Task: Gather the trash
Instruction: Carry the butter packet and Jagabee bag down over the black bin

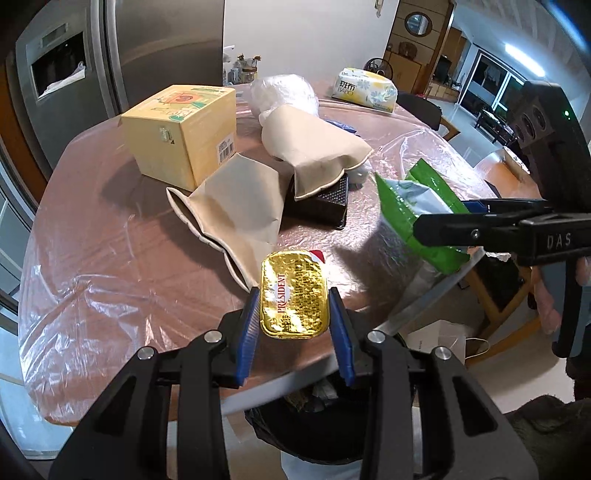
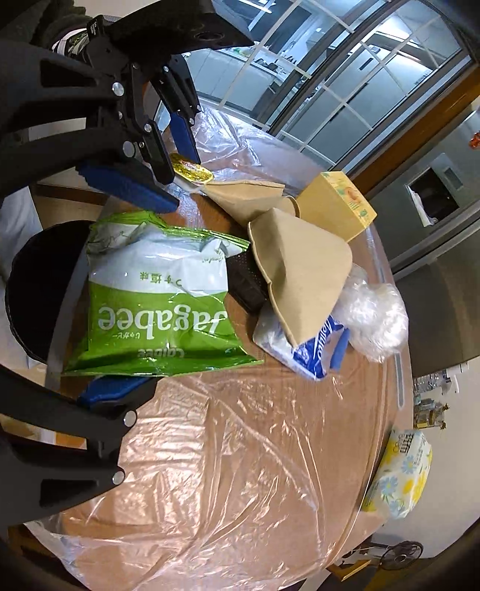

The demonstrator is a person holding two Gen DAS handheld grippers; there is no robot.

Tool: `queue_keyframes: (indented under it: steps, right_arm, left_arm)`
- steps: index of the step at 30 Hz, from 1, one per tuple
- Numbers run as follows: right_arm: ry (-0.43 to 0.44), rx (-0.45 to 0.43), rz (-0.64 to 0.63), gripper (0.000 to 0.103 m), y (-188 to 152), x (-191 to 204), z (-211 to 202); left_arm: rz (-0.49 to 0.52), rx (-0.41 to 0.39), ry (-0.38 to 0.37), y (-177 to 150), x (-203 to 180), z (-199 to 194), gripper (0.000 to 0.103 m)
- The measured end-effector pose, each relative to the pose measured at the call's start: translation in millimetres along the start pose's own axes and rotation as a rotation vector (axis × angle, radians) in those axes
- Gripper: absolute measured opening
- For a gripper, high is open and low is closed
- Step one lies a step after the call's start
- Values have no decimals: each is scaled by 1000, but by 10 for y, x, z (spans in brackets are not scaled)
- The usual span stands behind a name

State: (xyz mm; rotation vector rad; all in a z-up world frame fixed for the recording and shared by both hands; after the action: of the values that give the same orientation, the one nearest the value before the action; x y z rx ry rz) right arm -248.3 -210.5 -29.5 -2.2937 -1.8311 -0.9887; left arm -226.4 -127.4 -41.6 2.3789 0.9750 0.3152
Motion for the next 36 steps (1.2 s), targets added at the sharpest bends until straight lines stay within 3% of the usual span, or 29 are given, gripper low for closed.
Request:
queue_keyframes:
  steps: [14, 36]
  right_arm:
    - [-2, -47, -40, 76, -26, 16, -198]
    - [-15, -34, -117, 76, -461, 57, -446]
  left_arm:
    - [7, -41, 52, 46, -91, -198, 38]
    - [80, -38, 111, -58, -365, -391, 38]
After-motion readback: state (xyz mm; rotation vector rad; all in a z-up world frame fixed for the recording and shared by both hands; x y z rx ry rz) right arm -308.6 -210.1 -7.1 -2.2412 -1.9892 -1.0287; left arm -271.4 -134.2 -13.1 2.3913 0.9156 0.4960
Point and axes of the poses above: each gripper's, at about its wrist camera, not at the fingertips, and z roughly the way its jaws point, x to its left, y to its top, the point moved 9 cm from there along z, roughly the way its jaws point, and after that the axes turned 13 degrees about z, right-handed, at the moved point
